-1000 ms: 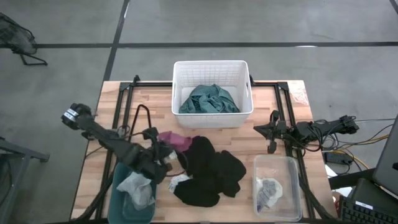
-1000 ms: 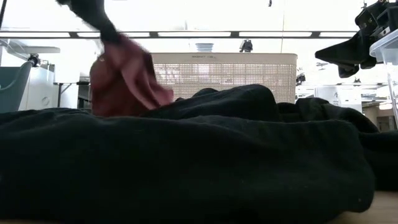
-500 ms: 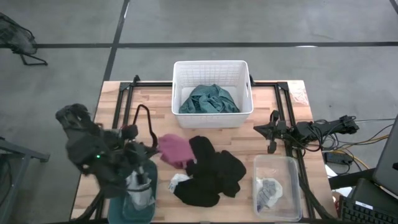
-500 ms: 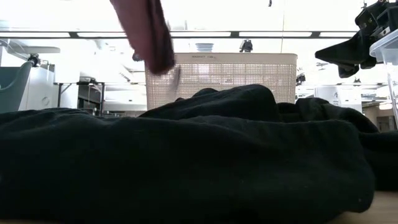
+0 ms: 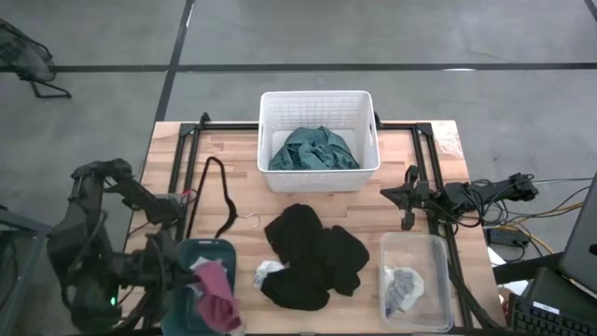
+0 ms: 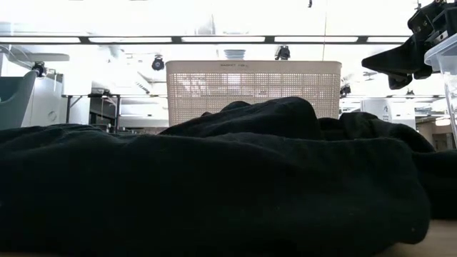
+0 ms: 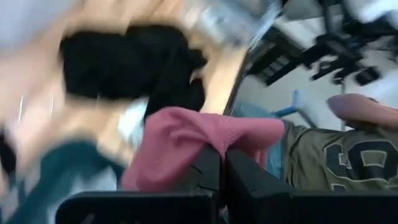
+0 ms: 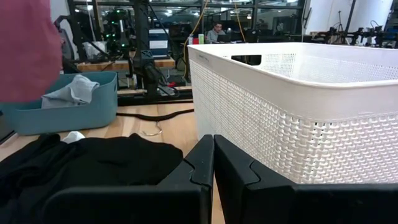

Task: Pick & Place Cloths
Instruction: Put the red underwear into the blue bin

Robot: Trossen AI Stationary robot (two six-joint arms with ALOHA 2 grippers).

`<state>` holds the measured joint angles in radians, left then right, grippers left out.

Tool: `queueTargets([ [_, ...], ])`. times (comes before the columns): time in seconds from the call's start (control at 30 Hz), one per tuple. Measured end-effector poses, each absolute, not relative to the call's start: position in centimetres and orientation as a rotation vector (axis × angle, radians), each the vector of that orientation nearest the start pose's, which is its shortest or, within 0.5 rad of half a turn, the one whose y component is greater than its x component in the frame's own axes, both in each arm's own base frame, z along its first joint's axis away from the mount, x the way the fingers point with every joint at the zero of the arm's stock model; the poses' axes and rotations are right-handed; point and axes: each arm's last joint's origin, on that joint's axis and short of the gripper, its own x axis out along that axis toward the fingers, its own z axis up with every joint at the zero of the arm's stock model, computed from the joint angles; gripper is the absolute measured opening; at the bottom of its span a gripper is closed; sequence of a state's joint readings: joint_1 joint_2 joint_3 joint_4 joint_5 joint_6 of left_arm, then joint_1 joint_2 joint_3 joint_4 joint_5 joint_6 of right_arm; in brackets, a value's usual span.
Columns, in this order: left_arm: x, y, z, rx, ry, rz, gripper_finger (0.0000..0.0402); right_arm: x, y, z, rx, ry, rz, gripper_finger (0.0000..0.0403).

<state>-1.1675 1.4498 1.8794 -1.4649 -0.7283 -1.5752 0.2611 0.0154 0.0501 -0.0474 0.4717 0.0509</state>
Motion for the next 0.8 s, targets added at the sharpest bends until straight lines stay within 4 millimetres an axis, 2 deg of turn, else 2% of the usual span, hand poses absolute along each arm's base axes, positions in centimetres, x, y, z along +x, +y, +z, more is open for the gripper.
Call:
queueTargets([
  [0.3,8.0,-22.8,39.1,-0.930,1.040,0.465,0.0005,9.3,1.1,17.5,0.046,0.006,-0.211,0.0009],
  [0.37,7.7,-22.9,38.4,-0.926,1.120,0.504,0.0005,9.3,1.1,17.5,0.045,0.007,-0.211,0.0009],
  [0.43,7.7,-23.0,37.9,-0.908,1.130,0.519,0.0005,9.3,1.1,17.5,0.046,0.007,-0.211,0.0009],
  [0.6,8.2,-22.7,36.2,-0.763,0.943,0.485,0.0010,9.3,1.1,17.5,0.046,0.007,-0.211,0.0009],
  [0.8,8.0,-22.8,32.0,-0.683,1.083,0.591,0.0011,9.3,1.1,17.5,0.045,0.007,-0.211,0.0009],
])
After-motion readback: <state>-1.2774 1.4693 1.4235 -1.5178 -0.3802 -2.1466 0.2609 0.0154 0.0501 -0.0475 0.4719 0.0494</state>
